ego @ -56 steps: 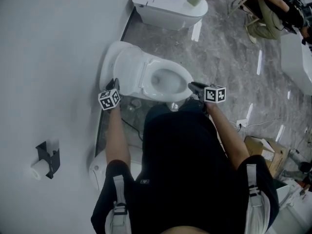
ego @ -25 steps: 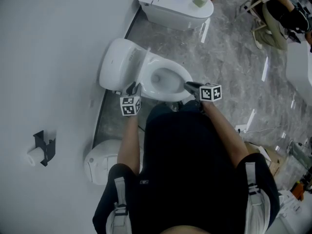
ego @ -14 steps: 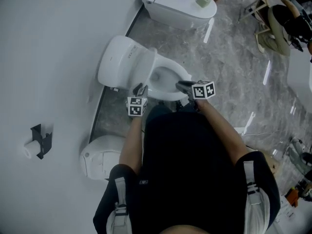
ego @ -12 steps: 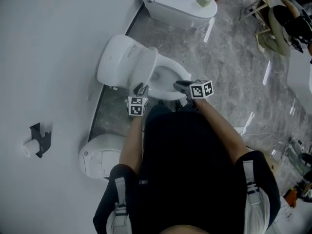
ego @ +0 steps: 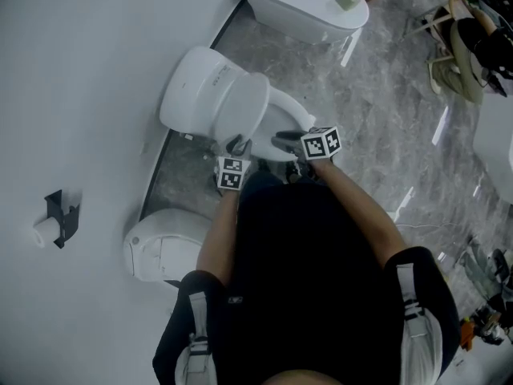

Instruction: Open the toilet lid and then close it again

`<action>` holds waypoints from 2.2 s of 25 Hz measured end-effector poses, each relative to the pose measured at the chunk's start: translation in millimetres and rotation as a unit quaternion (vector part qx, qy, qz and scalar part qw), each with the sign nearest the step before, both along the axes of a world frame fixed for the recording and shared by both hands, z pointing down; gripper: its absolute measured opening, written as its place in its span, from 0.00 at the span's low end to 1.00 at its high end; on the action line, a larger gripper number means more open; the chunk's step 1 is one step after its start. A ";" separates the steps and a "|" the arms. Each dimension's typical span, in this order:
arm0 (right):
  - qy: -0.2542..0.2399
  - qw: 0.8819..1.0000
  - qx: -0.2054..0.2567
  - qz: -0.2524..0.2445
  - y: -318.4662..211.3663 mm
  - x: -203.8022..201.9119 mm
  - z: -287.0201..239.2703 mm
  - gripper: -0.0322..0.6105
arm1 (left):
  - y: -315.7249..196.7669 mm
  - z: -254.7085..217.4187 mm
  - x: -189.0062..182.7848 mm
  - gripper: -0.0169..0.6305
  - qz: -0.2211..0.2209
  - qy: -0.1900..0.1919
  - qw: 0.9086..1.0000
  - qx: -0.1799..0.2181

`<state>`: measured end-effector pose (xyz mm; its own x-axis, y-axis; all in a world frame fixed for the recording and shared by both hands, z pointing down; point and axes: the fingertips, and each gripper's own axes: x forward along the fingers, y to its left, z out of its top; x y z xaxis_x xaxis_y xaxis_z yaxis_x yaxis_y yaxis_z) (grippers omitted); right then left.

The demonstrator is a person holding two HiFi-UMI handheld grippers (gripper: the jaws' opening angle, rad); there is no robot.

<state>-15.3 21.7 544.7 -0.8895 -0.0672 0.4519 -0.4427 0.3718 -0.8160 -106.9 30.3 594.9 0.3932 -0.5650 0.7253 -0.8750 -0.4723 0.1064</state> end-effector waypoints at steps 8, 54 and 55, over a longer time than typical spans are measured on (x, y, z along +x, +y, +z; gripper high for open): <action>-0.009 0.999 -0.016 -0.029 3.7 -8.9 4.3 0.31 | 10.0 9.2 19.7 0.24 0.028 -0.010 0.999 -0.014; 0.031 0.990 -0.111 0.077 19.2 87.4 100.8 0.14 | 89.1 57.3 99.1 0.24 0.068 0.010 0.989 -0.127; 0.030 0.990 -0.113 0.080 20.9 90.1 104.3 0.14 | 93.2 58.2 97.2 0.23 0.062 0.013 0.990 -0.128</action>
<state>74.8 42.6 649.0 -0.8470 -0.0958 0.5229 -0.5310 0.1049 -0.8409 -9.6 123.5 653.1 0.4680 -0.3098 0.8276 -0.8076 -0.5303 0.2582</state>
